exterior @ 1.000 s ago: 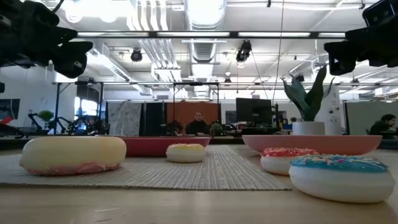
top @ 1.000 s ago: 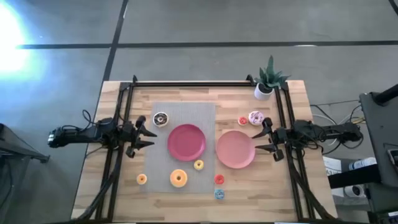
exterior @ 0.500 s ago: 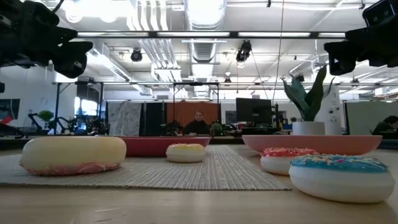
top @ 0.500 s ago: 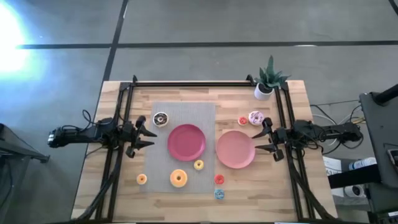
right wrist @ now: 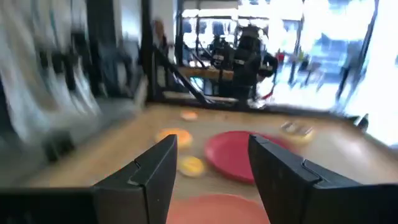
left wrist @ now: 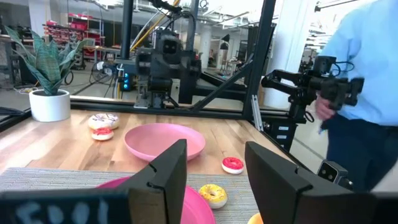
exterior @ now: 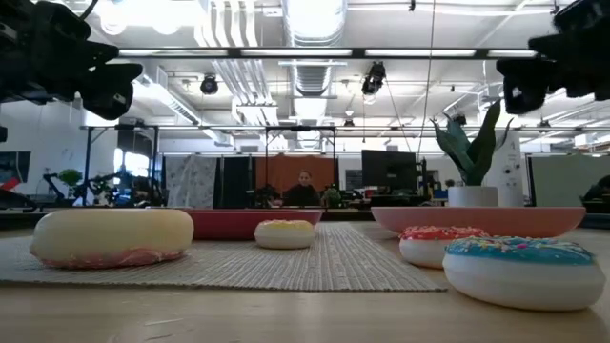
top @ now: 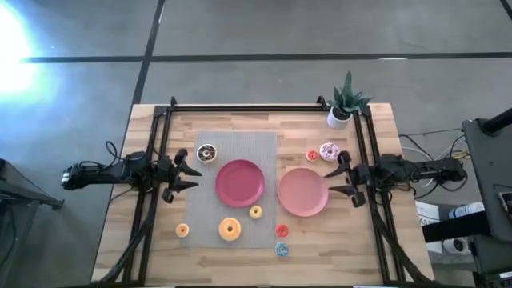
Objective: Pick & Place donuts
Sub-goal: Put the large purple donut into the light pink plate
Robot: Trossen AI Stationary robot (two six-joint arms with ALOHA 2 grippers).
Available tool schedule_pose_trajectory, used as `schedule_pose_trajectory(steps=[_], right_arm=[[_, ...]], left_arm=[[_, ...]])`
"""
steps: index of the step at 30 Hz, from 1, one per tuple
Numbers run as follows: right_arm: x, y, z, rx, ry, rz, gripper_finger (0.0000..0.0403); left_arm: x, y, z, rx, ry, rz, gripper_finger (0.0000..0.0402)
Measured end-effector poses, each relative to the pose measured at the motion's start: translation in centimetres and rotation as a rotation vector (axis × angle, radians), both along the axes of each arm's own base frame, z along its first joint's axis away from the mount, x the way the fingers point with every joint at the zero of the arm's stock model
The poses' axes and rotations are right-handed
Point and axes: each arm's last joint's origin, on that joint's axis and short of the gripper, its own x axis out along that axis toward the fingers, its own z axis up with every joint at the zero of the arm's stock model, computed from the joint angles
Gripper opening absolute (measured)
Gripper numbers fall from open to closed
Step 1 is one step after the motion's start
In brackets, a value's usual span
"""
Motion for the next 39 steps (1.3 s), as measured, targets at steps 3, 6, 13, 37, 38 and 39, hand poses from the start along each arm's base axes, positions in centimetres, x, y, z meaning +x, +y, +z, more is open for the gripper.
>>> schedule_pose_trajectory(steps=[3, 6, 13, 37, 38, 39], right_arm=[[0.0, 0.0, 0.0, 0.459, 0.099, 0.043, 0.0189], [0.0, 0.0, 0.0, 0.94, 0.211, 0.061, 0.0189], [0.1, -0.3, 0.2, 1.237, 0.182, -0.011, 0.0189], [3.3, -4.3, 2.3, 1.031, 0.783, -1.452, 0.0218], [3.5, -4.7, 2.2, 1.026, 0.8, -1.462, 0.0224], [3.7, -5.1, 2.1, 1.013, 0.827, -1.474, 0.023]], left_arm=[[0.0, 0.0, 0.0, 0.0, 0.0, 0.0, 0.0137], [0.0, 0.0, 0.0, 0.0, 0.0, 0.0, 0.0137], [0.0, 0.0, 0.0, 0.0, 0.0, 0.0, 0.0137], [0.0, 0.0, 0.0, 0.0, 0.0, 0.002, 0.0137], [0.0, 0.0, 0.0, 0.0, 0.0, 0.002, 0.0137], [0.0, 0.0, 0.0, 0.0, 0.0, 0.002, 0.0137]])
